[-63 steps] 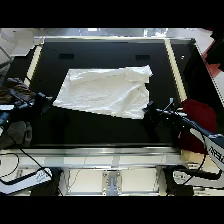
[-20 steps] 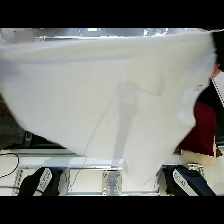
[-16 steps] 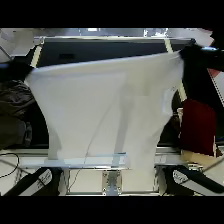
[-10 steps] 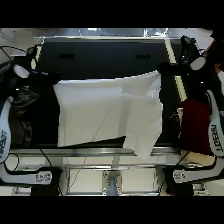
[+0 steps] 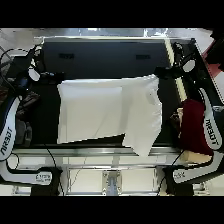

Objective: Fold the shirts.

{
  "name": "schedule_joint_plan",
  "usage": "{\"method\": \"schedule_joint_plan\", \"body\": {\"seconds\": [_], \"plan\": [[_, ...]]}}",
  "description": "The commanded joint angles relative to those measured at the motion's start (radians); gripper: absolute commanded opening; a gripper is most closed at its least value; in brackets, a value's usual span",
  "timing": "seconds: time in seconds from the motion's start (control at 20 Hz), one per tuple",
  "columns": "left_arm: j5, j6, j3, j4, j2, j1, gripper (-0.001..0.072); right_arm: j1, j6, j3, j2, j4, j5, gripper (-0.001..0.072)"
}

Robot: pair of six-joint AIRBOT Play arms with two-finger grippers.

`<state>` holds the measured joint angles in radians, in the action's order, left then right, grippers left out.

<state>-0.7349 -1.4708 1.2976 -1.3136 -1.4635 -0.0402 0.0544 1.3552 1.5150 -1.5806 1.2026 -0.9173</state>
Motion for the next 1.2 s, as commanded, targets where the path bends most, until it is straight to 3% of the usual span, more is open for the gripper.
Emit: {"method": "schedule_joint_plan", "body": {"seconds": [0.0,0.25,0.5,0.7,0.75,0.8,0.85,0.9,1.15], "plan": [[-0.111,-0.010,-0.108,-0.064,0.113,-0.011,0.0008,-0.001,-0.006,-0.060,0.070,0.098,-0.161,0.0015],[-0.087,-0.011,-0.312,-0.063,0.153,0.003,0.0008,-0.003,-0.003,-0.208,0.100,0.093,-0.170,0.0016],[-0.090,-0.012,-0.321,-0.033,0.134,0.020,0.0009,-0.003,0.006,-0.336,0.089,0.093,-0.054,0.0016],[-0.136,-0.011,-0.321,-0.016,0.118,0.027,0.0010,-0.003,0.042,-0.336,0.037,0.079,-0.066,0.0018],[-0.159,-0.011,-0.321,-0.009,0.118,0.027,0.0053,-0.003,0.042,-0.335,0.036,0.077,-0.080,0.0034],[-0.176,-0.011,-0.320,-0.003,0.121,0.027,0.0258,-0.003,0.042,-0.330,0.039,0.078,-0.099,0.0155],[-0.190,-0.011,-0.320,-0.002,0.129,0.027,0.0543,-0.003,0.042,-0.315,0.039,0.079,-0.136,0.0437],[-0.200,-0.011,-0.320,-0.002,0.142,0.026,0.0714,-0.002,0.042,-0.292,0.039,0.087,-0.179,0.0521],[-0.231,-0.050,-0.320,-0.002,0.369,-0.064,0.0701,0.027,0.039,-0.135,0.166,0.232,-0.442,0.0520]]}}
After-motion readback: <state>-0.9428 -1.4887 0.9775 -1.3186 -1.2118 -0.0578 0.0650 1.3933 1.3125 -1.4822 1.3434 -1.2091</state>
